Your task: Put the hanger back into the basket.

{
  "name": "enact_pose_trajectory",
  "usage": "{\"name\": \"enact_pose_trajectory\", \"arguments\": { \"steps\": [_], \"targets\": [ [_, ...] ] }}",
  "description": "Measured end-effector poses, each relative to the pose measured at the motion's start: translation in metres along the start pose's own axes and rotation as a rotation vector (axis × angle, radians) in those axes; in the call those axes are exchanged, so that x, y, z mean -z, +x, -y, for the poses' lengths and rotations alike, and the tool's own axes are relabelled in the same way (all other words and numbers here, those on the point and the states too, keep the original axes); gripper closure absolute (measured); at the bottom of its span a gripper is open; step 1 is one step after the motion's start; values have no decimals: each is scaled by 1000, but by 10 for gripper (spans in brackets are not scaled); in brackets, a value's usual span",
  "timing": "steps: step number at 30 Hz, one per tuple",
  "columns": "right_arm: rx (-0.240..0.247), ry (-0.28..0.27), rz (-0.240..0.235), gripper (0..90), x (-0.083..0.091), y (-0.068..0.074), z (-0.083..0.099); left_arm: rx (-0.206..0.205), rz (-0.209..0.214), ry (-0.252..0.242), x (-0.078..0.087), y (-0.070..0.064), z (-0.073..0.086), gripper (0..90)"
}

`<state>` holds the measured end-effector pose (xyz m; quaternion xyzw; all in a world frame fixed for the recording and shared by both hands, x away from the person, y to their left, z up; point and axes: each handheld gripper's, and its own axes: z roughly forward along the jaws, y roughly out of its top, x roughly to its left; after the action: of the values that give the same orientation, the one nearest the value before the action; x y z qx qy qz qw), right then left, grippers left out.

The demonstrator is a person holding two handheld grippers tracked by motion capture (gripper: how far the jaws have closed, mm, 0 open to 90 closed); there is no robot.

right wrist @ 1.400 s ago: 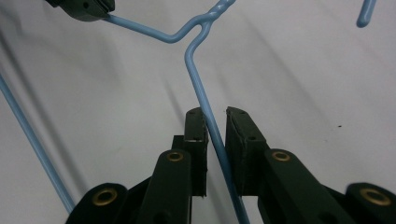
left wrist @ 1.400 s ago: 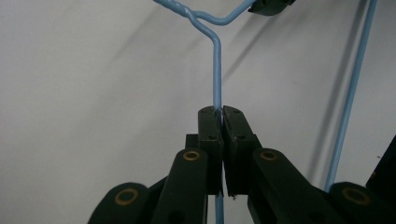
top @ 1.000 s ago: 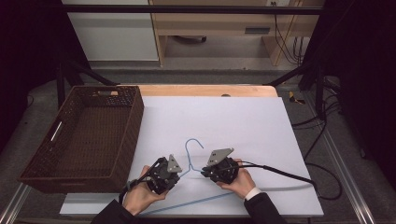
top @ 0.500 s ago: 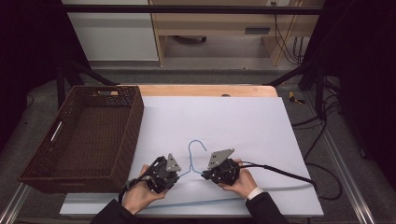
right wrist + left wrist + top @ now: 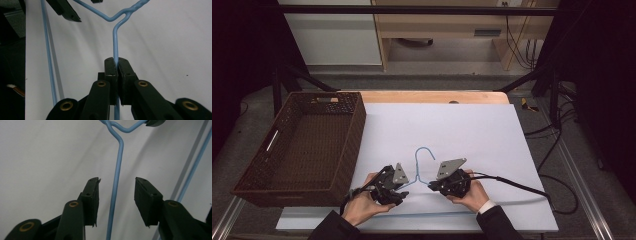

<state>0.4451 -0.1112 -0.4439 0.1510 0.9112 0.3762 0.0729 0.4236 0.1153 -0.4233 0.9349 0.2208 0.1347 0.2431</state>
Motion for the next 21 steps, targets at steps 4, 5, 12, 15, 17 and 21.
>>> {"name": "enact_pose_trajectory", "arguments": {
  "steps": [4, 5, 12, 15, 17, 21],
  "targets": [
    [3, -1, -4, 874, 1, 0, 0, -10, -1, 20, -8, 1, -1, 635],
    [-2, 0, -4, 874, 1, 0, 0, -11, 6, 23, -8, 2, -1, 680],
    [-2, 0, -8, 874, 1, 0, 0, -23, 5, 21, -8, 2, 0, 819],
    [-8, 1, -11, 873, 1, 0, 0, -24, 3, 20, -7, 1, 0, 845],
    [-7, 1, -12, 873, 1, 0, 0, -29, 1, 23, -7, 0, 0, 851],
    [-9, 6, -12, 869, 2, 0, -1, -38, 6, 29, -5, -3, -2, 862]
  ]
}}
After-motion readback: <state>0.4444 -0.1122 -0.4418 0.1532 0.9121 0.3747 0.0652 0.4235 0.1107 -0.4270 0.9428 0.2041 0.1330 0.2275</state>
